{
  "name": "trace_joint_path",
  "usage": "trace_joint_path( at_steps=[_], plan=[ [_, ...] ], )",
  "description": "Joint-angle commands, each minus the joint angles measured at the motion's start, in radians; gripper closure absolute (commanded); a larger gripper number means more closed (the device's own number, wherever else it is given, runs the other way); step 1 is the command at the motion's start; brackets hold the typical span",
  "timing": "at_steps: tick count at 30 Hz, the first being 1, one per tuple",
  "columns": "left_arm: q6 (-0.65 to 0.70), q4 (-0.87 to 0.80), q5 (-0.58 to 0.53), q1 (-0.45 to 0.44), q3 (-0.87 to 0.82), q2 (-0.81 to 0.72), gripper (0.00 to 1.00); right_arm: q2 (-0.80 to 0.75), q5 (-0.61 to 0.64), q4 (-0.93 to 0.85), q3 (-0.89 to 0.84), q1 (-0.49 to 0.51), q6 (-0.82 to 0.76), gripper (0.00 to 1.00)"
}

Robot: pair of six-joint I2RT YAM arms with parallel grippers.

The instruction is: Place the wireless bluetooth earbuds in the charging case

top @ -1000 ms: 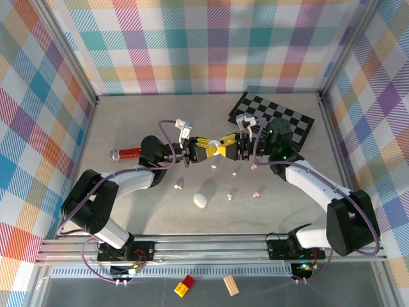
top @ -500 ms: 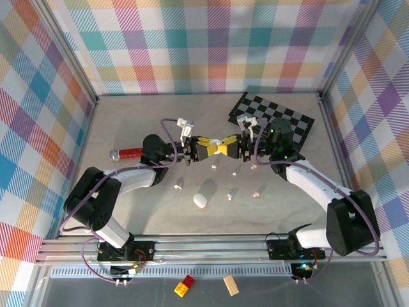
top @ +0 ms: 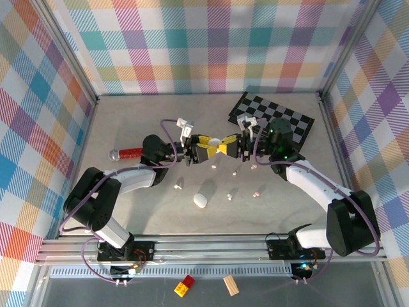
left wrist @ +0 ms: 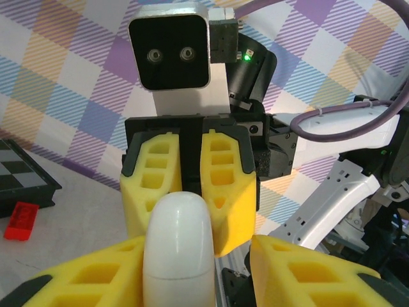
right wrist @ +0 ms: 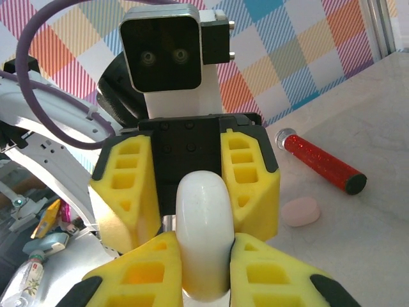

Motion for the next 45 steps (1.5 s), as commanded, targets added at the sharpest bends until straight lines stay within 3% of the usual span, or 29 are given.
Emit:
trace_joint_path(
  at_steps=[1,8,15,22,27,33,38,45],
  plan=[
    [0.021,0.059,0.012,-0.007,-0.009,-0.033,0.53,-0.023,0.011,-0.01,0.023,0.007,-0.022,0.99],
    [0.061,0.058,0.014,0.014,-0.048,-0.05,0.46,-0.042,0.012,-0.057,0.029,0.006,-0.059,0.99],
    [0.184,-0.04,0.024,0.03,-0.068,-0.073,0.47,-0.082,0.021,-0.289,0.091,0.007,-0.223,0.99],
    [0.456,-0.323,0.01,0.02,-0.065,-0.163,0.48,-0.086,0.071,-0.457,0.153,0.037,-0.367,0.99],
    [0.694,-0.615,0.019,-0.019,-0.033,-0.235,0.53,-0.073,0.094,-0.494,0.177,0.065,-0.417,1.0],
    [0.678,-0.649,0.028,-0.03,-0.026,-0.255,0.61,-0.064,0.09,-0.514,0.182,0.077,-0.462,0.99],
    [0.653,-0.656,0.005,-0.03,-0.014,-0.264,0.62,-0.063,0.087,-0.543,0.184,0.081,-0.488,0.99],
    [0.573,-0.55,0.01,-0.03,-0.006,-0.234,0.64,-0.064,0.092,-0.553,0.173,0.082,-0.515,0.99]
  ],
)
